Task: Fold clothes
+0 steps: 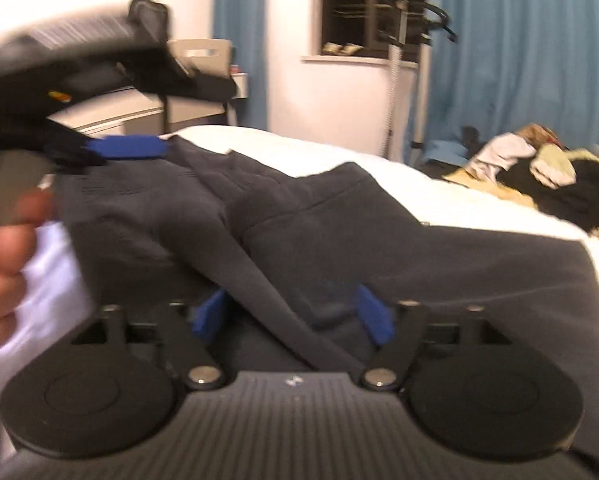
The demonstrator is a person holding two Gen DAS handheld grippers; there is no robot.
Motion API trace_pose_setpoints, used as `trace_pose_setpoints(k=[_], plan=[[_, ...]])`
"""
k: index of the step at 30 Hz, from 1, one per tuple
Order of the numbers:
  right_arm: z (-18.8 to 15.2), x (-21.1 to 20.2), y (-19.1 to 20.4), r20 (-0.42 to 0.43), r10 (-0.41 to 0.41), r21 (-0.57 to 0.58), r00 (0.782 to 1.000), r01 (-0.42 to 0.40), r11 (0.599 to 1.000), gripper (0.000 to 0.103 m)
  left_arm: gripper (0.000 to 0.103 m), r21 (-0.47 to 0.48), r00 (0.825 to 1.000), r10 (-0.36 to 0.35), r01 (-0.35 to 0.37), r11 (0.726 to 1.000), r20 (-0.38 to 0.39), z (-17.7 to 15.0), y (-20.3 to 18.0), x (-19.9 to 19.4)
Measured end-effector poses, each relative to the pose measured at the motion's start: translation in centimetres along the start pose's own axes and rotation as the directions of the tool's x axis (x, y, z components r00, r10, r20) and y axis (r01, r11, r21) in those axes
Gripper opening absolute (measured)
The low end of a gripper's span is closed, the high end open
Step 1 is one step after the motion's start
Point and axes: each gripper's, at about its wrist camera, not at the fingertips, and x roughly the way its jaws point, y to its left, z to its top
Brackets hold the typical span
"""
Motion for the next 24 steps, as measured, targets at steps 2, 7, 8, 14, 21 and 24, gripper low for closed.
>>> trace_pose_setpoints(k=[2,7,8,14,21,24], plan=[[0.3,-3.5,-1.0,0.010,-0.002,0.008,1.000,0.002,1.000,0.087,0.090,0.028,1.000,0.017,-0.017,0.999,-0.012,0.0,-0.7,0.4],[-0.7,-7.3,-5.5,0.076,-0.188,0.137,0.979,0.176,0.975,0.093,0.090,0.082,0.980,0.138,-0.127,0.989,-0.146,-1.5,-1.3,2.9],[-1.2,-7.7,-6.6,0.079,-0.227,0.199,0.971,0.208,0.958,0.093,0.090,0.091,0.966,0.175,-0.160,0.983,-0.192,-1.9,-1.2,3.7],[-3.1,-7.0,-9.3,0.014,-0.308,0.440,0.951,0.271,0.856,0.094,0.090,0.116,0.962,0.193,-0.173,0.978,-0.192,-2.7,-1.9,4.0],[-6.3,-6.4,-12.7,-0.026,-0.293,0.674,0.956,0.234,0.701,0.099,0.090,0.198,0.980,0.172,-0.149,0.969,-0.101,-2.7,-3.7,3.7],[-7.4,-5.0,-14.1,0.004,-0.203,0.738,0.979,0.134,0.661,0.103,0.090,0.268,0.982,0.176,-0.154,0.951,-0.063,-3.0,-4.5,4.2]])
